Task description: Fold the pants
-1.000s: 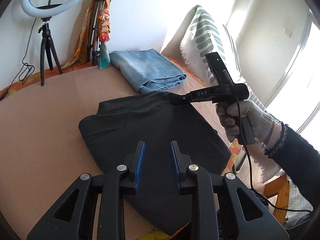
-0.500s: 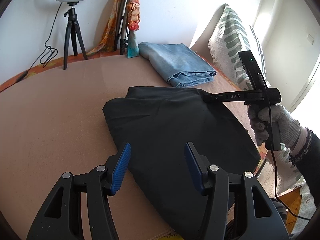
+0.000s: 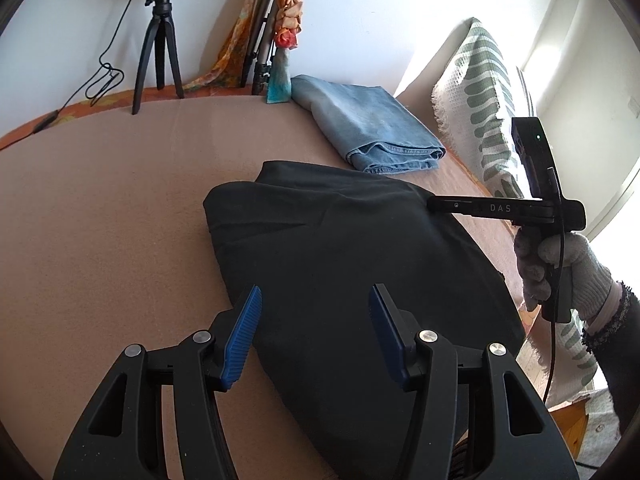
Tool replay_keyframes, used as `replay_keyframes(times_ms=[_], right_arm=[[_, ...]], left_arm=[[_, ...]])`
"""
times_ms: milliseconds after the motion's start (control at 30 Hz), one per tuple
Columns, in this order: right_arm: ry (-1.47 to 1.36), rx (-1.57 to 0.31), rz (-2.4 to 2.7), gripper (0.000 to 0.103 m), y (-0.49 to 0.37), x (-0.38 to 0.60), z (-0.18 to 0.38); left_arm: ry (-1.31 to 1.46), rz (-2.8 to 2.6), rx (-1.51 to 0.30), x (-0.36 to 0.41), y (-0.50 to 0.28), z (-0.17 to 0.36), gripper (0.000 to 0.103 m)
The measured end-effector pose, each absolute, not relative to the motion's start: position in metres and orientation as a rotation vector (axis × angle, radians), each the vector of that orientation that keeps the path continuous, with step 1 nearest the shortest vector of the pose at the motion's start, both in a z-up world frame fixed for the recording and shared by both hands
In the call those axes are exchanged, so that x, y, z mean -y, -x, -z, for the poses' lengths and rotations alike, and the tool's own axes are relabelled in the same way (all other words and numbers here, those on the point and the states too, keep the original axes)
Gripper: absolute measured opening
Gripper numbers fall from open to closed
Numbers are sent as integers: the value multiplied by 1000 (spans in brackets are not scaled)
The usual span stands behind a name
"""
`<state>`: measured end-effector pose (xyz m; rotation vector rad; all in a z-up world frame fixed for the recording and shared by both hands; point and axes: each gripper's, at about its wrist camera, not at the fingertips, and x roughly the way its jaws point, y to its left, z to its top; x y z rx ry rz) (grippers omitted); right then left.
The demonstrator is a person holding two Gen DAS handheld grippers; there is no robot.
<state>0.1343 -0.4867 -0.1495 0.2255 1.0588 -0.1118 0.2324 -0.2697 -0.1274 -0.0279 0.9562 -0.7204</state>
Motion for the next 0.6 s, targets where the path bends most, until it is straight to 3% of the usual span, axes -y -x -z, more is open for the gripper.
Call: replay_keyframes(times_ms=[167, 267, 333, 400, 600], right_arm=[[-219, -1054, 115, 39, -127, 485, 149], [-254, -1037, 121, 57, -119, 488, 146], [-306, -1026, 107, 78, -113, 492, 144], [-361, -1027, 82, 87, -108, 497, 143], [-507, -1076, 10, 89, -94, 513, 158]], left_arm=[[79, 690, -986, 256, -242, 137, 55], [111, 693, -1019, 250, -247, 143, 55], [131, 704, -1041, 250, -248, 147, 55], [146, 712, -1054, 251, -250, 151, 55], [207, 746, -1113, 255, -251, 166, 55]])
